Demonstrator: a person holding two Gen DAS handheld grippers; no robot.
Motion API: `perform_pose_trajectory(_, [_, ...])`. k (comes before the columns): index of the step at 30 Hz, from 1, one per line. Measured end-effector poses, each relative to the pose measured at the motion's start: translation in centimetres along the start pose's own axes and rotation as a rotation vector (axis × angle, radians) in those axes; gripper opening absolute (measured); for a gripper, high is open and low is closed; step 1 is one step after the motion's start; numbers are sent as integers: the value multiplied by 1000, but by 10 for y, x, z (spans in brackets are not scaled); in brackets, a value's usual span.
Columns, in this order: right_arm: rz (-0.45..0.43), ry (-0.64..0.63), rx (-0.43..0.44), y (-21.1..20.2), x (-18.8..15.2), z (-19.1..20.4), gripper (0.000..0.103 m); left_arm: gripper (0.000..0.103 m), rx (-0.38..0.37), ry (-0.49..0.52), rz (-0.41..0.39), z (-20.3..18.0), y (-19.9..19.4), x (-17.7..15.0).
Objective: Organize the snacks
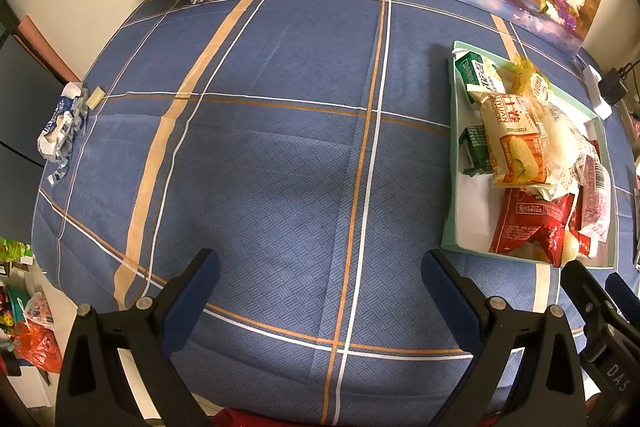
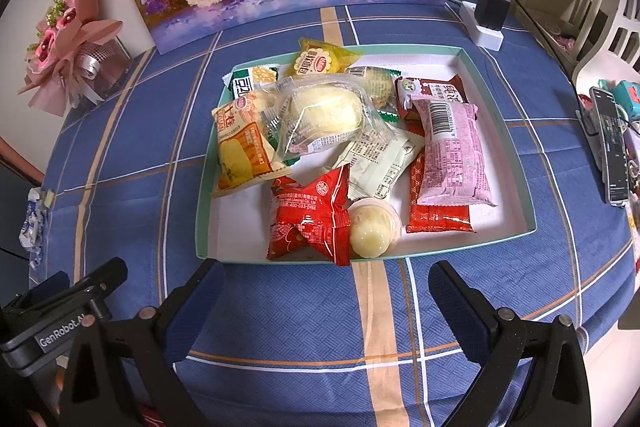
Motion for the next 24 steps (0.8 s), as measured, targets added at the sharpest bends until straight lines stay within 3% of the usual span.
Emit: perform_pose_trajectory(24, [1, 0, 0, 0, 0, 1, 103, 100, -19, 0, -26, 4, -5, 1])
Point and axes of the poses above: each gripper's, at about its wrist camera, not at the fingertips, and y roughly the way its jaws point, z to its left, x to its top, the point moved 3 cm from there along y, roughly the way its jaws point, and after that the axes turned 15 degrees about -y, right-handed, at the moved point
